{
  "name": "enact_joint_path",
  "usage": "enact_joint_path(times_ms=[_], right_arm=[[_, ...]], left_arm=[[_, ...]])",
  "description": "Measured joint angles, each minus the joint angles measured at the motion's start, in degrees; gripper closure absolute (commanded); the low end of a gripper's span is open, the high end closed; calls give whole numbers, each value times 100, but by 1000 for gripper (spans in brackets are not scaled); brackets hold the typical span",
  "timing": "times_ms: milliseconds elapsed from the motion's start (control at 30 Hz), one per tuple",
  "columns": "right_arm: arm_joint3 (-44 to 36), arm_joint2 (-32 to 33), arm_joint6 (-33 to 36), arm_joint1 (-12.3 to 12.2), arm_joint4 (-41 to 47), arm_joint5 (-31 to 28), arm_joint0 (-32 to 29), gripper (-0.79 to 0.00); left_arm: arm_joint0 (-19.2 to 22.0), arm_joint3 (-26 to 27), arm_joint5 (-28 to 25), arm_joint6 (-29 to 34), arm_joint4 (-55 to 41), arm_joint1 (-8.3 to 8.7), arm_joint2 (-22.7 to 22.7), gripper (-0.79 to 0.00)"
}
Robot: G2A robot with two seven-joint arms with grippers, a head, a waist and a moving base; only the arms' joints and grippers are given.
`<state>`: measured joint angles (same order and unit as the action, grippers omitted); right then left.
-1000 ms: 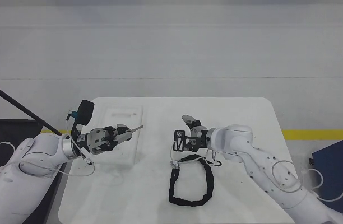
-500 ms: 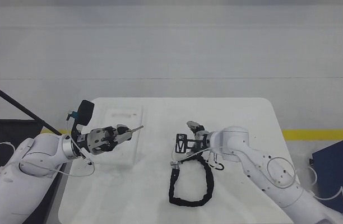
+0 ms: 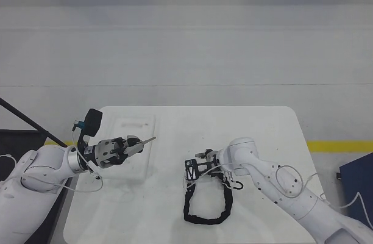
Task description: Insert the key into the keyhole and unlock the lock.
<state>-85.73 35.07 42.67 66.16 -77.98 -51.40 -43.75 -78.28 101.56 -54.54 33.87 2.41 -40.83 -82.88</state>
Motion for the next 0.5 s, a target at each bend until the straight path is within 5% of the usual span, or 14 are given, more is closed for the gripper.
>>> enact_joint_path(times_ms=[367, 500], right_arm=[[68, -94, 186, 62, 105, -131, 23, -65], [-14, -44, 286, 50, 228, -166, -18, -209]], left_arm=[[0, 0, 0, 0, 0, 0, 0, 0], [0, 0, 0, 0, 0, 0, 0, 0]])
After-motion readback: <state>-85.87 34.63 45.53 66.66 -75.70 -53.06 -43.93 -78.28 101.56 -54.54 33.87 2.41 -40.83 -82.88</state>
